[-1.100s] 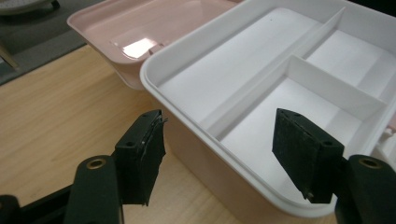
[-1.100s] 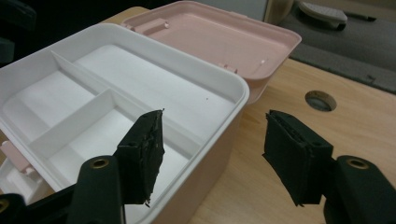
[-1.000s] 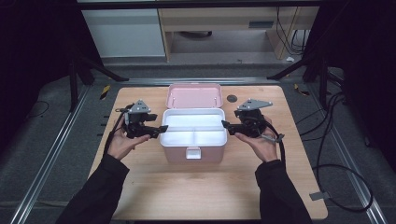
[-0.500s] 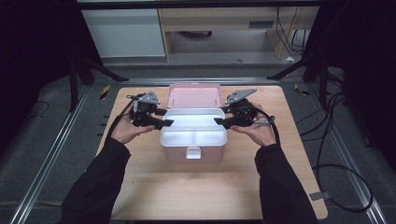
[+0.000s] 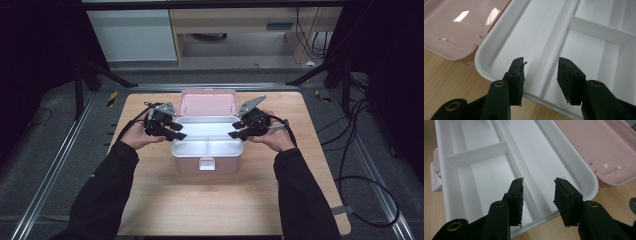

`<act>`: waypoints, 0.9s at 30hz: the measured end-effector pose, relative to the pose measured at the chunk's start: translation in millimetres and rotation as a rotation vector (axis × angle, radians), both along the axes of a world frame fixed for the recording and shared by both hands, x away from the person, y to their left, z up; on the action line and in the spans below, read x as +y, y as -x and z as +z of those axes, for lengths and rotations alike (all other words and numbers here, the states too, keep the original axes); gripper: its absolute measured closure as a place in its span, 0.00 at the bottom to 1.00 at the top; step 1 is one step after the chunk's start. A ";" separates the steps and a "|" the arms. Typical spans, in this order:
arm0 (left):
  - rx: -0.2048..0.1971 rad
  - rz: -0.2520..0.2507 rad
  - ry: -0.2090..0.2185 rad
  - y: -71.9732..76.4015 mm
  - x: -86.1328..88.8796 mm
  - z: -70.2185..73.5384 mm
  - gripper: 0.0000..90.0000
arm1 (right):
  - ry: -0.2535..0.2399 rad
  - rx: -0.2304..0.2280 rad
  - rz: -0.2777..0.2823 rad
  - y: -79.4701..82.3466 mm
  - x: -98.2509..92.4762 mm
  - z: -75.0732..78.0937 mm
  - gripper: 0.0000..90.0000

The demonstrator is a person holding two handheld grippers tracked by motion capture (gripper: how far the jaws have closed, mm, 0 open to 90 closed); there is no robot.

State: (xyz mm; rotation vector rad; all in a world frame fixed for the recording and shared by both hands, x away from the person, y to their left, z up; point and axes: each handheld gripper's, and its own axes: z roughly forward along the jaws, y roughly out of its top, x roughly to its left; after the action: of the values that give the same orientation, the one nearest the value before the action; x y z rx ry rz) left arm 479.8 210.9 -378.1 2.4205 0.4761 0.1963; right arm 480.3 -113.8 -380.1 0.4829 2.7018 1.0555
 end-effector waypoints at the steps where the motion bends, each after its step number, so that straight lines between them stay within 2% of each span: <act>1: 0.004 -0.006 -0.003 -0.2 -0.2 -0.2 0.65 | 0.013 0.005 0.011 -1.3 1.5 -0.9 0.67; 2: 0.004 -0.006 -0.003 -0.2 -0.2 -0.2 0.66 | 0.025 0.010 0.015 -2.1 2.6 -1.4 0.67; 3: 0.003 -0.027 -0.042 -0.7 -3.4 1.5 0.67 | 0.039 0.018 0.024 -3.5 4.3 -2.2 0.68; 5: -0.004 -0.039 -0.081 -1.6 -7.4 3.0 0.68 | 0.057 0.030 0.035 -5.4 6.5 -3.0 0.70; 7: 0.005 -0.054 -0.108 -3.3 -10.4 3.3 0.69 | 0.068 0.044 0.052 -6.9 7.9 -3.5 0.74; 9: 0.010 -0.059 -0.114 -4.3 -11.7 3.0 0.71 | 0.080 0.054 0.066 -8.1 8.8 -3.8 0.76; 10: 0.017 -0.080 -0.141 -6.7 -13.5 3.0 0.72 | 0.103 0.058 0.087 -9.7 10.2 -4.1 0.78; 12: 0.018 -0.081 -0.141 -6.9 -14.4 2.4 0.75 | 0.116 0.065 0.099 -10.4 11.2 -4.2 0.80; 16: 0.042 -0.122 -0.155 -8.1 -19.2 -4.1 0.78 | 0.121 0.067 0.123 -13.3 12.1 -6.8 0.83; 22: 0.058 -0.131 -0.142 -11.9 -16.8 -4.6 0.85 | 0.154 0.092 0.156 -17.4 16.5 -7.4 0.88; 27: 0.072 -0.152 -0.150 -13.9 -16.7 -3.8 0.89 | 0.166 0.111 0.179 -20.6 16.6 -6.4 0.90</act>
State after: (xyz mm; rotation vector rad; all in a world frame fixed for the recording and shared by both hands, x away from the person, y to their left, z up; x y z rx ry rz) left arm 493.7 194.2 -381.9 2.6053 0.3171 0.0812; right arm 501.0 -97.2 -386.5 0.2827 2.9452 0.8567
